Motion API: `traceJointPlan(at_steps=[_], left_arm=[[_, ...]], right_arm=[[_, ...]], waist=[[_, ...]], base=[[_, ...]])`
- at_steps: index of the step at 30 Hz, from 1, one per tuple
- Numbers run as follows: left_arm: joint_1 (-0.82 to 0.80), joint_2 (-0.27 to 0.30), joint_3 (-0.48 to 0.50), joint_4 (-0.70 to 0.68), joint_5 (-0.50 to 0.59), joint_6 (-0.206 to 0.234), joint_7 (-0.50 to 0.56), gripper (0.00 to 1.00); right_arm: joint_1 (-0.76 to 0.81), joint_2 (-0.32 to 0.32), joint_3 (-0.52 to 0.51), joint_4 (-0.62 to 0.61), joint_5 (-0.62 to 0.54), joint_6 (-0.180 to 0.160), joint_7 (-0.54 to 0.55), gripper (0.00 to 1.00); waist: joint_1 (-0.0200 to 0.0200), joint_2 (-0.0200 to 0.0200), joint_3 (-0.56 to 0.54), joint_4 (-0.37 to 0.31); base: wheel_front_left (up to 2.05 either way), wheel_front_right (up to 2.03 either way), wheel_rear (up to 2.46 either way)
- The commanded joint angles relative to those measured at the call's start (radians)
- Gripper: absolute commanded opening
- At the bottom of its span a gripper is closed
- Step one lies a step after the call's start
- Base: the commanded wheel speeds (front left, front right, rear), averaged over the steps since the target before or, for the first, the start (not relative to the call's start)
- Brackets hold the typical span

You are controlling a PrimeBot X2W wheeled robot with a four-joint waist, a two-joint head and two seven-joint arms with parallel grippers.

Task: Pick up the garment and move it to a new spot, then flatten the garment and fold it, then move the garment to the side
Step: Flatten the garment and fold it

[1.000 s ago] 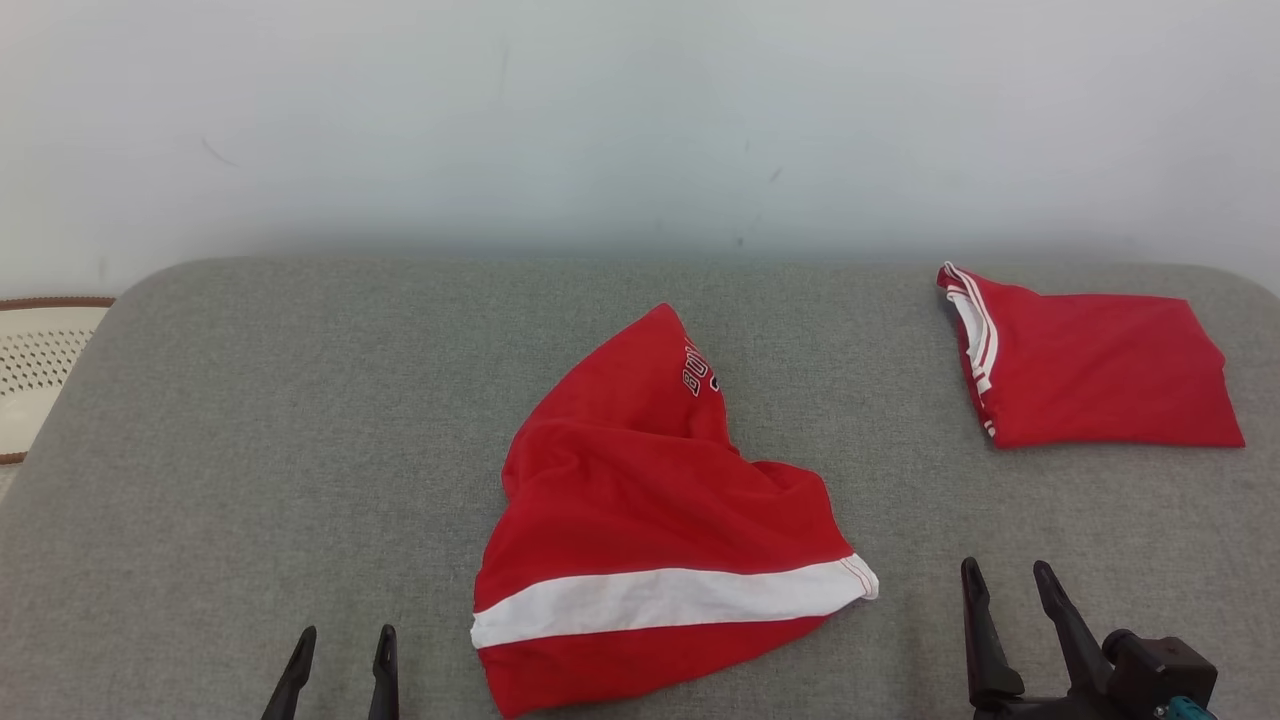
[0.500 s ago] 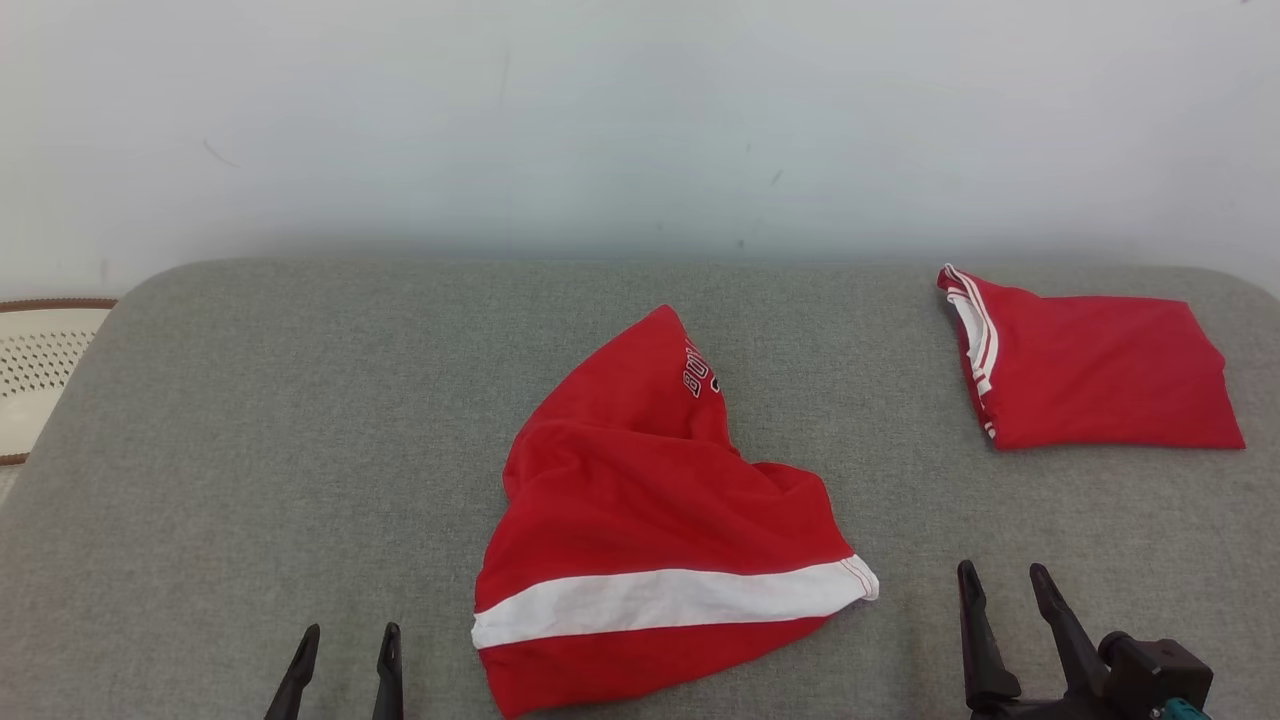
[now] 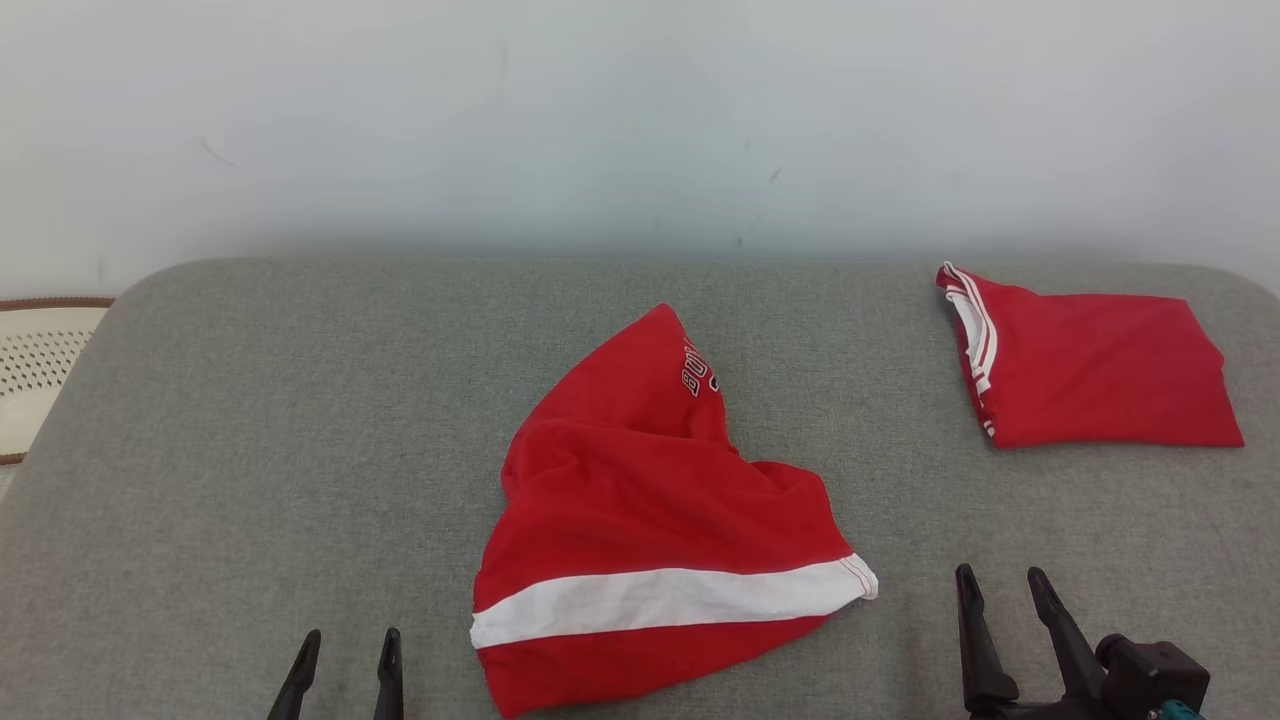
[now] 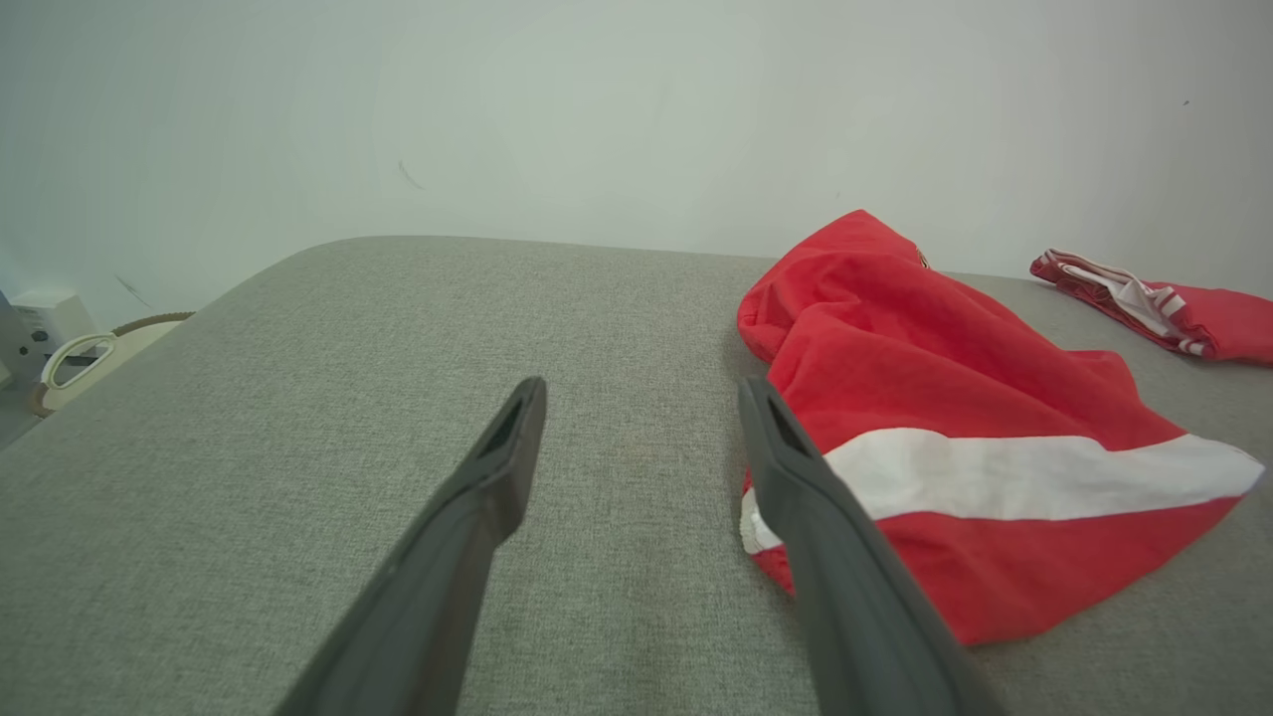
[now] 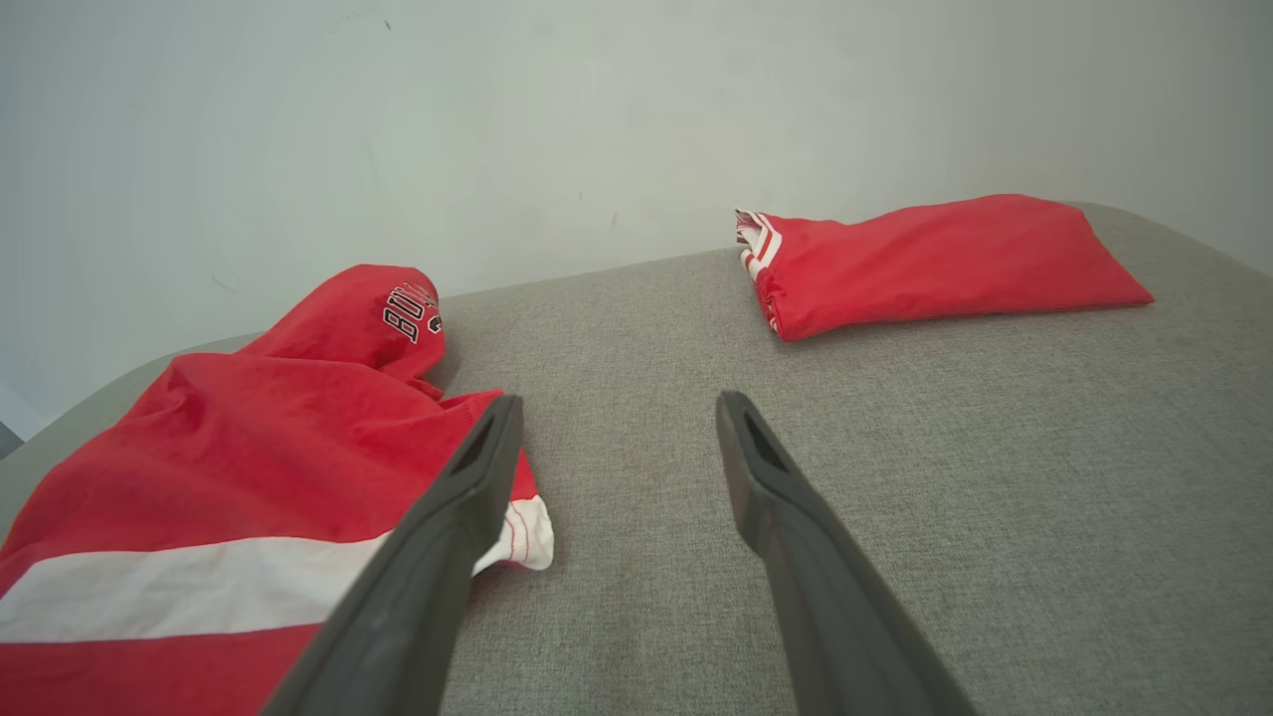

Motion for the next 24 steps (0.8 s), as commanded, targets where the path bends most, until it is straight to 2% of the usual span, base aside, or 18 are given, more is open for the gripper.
traceJointPlan(at_steps=[1, 10, 15, 24], left_arm=[[0.009, 0.006, 0.001, -0.004, 0.001, 0.002, 0.001, 1.0], [-0.007, 0.016, 0.003, 0.015, -0.013, -0.007, -0.005, 1.0], [-0.013, 0.003, -0.019, 0.027, -0.025, -0.017, -0.007, 1.0], [-0.069, -0.019, -0.091, 0.136, -0.06, -0.084, 0.021, 1.0]], right_arm=[[-0.004, 0.0, 0.0, 0.0, 0.002, 0.0, -0.005, 1.0], [-0.003, 0.003, 0.0, 0.0, 0.002, 0.0, -0.004, 1.0], [-0.003, 0.004, 0.005, 0.013, 0.01, 0.0, 0.003, 1.0], [-0.066, -0.016, 0.066, 0.109, 0.037, 0.0, 0.032, 1.0]], waist=[[0.0, 0.0, 0.0, 0.0], [0.0, 0.0, 0.003, 0.001], [0.0, 0.0, 0.004, 0.003], [0.0, 0.0, 0.016, 0.001]], base=[[0.0, 0.0, 0.0], [0.0, 0.0, 0.0], [0.0, 0.0, 0.0], [0.0, 0.0, 0.0]])
